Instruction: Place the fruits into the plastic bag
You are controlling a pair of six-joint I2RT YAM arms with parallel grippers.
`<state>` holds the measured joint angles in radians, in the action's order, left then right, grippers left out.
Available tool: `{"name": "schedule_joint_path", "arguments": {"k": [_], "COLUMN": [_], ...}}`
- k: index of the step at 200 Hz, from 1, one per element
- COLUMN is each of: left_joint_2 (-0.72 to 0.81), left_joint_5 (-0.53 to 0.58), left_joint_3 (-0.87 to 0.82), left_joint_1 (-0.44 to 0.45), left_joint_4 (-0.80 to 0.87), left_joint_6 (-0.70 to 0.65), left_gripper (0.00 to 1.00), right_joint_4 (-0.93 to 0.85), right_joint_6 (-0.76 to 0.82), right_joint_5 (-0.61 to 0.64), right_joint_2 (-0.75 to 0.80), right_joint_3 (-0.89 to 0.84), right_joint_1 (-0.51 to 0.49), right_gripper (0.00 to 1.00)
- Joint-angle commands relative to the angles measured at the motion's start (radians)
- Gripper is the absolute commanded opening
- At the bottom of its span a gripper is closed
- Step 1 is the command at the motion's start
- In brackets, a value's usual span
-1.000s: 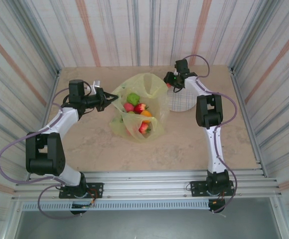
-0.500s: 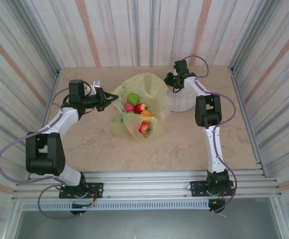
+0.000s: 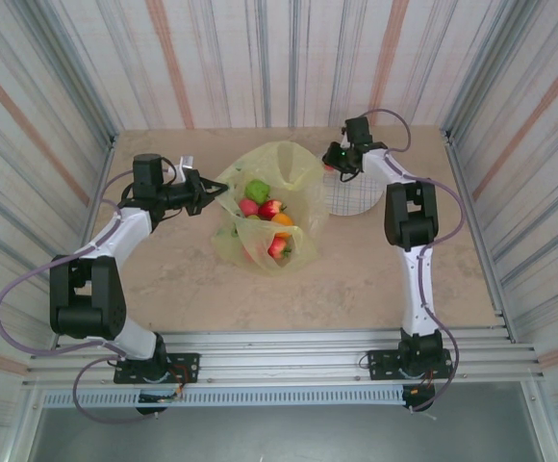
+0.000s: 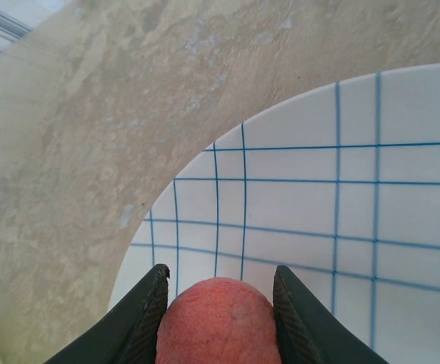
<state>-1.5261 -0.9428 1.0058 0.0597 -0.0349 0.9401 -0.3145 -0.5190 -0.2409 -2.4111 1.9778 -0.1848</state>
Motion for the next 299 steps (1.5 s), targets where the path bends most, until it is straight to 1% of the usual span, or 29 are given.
{"name": "schedule_joint_path", "arguments": {"k": [1,31,64,85,108,132,158,181,208,245,262,299], "left_joint_2": [-0.003,-0.006,-0.004,-0.006,-0.01,-0.011,-0.01,-0.008,-0.006,-0.007,-0.007,-0.006], "left_joint_5": [-0.02,-0.02,-0.019,-0.017,-0.018,-0.018,-0.017,-0.017,-0.017,-0.019,-0.02,-0.018], "left_joint_3": [0.002,0.001,0.001,0.001,0.001,0.001,0.0,0.0,-0.001,0.0,-0.002,-0.003], "left_joint_1": [-0.009,-0.009,-0.008,-0.007,-0.007,-0.008,-0.007,-0.007,-0.006,-0.004,-0.004,-0.004], "left_joint_4": [-0.019,-0.021,-0.022,-0.02,-0.022,-0.022,-0.023,-0.023,-0.023,-0.023,-0.023,-0.023], "left_joint_6": [0.003,0.006,0.005,0.004,0.006,0.008,0.008,0.007,0.008,0.009,0.008,0.008], "left_gripper": [0.0,0.0,0.0,0.0,0.0,0.0,0.0,0.0,0.0,0.0,0.0,0.0], "right_joint_4": [0.067,0.155,0.246,0.271,0.258,0.266,0.278,0.32,0.425,0.488,0.532,0.552], "right_joint_6": [-0.021,-0.029,-0.044,-0.025,0.0,-0.005,-0.013,-0.026,-0.051,-0.056,-0.073,-0.084], "right_joint_5": [-0.019,-0.032,-0.069,-0.077,-0.046,-0.011,0.019,0.015,0.009,0.023,0.004,-0.01], "right_joint_2": [0.171,0.383,0.672,0.845,1.005,1.095,1.089,1.028,0.94,0.791,0.709,0.585], "right_joint_3": [-0.093,-0.361,-0.641,-0.795,-0.904,-0.988,-1.019,-1.015,-1.011,-0.931,-0.902,-0.821], "right_joint_1": [0.02,0.037,0.024,-0.031,-0.108,-0.184,-0.249,-0.302,-0.371,-0.439,-0.464,-0.504], "right_gripper": [0.37,0.38,0.39,0.39,0.4,0.4,0.4,0.4,0.4,0.42,0.42,0.44]}}
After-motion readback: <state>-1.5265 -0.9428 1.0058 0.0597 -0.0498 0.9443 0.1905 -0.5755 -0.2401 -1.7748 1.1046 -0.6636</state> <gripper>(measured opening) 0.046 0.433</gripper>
